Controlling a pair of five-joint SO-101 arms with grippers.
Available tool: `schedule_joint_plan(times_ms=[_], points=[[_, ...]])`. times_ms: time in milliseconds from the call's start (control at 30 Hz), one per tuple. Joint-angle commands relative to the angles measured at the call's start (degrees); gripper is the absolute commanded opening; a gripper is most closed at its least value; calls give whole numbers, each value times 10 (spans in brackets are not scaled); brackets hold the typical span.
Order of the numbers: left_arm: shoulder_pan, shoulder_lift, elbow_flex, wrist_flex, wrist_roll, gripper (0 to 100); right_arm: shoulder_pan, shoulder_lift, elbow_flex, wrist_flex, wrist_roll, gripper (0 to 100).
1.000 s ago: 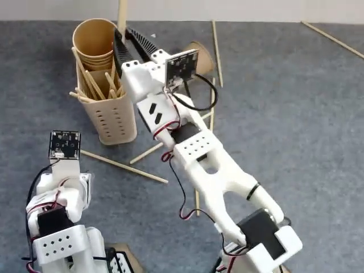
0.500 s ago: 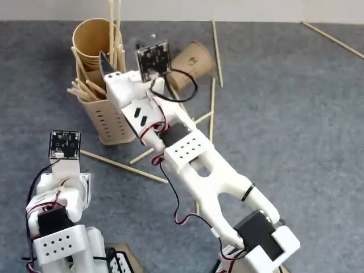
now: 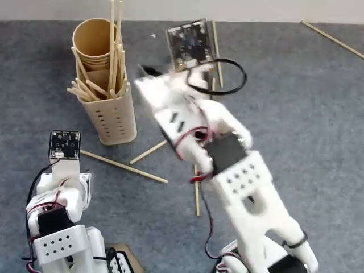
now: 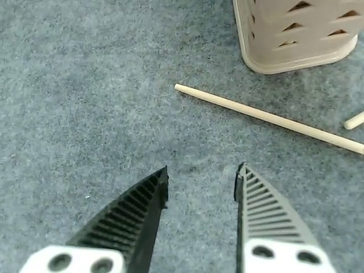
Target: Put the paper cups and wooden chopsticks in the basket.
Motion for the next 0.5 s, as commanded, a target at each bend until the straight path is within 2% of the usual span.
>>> schedule_joint_plan(times_ms=[0, 100, 300, 467], points=[[6, -3, -2, -6, 7, 197, 80, -1, -5, 118, -4, 5], [7, -3, -2, -6, 7, 197, 125, 74, 59, 109, -3, 5], [7, -3, -2, -6, 7, 197, 100, 247, 111, 80, -4, 10], [7, -3, -2, -6, 7, 197, 95, 328, 113, 81, -1, 10]])
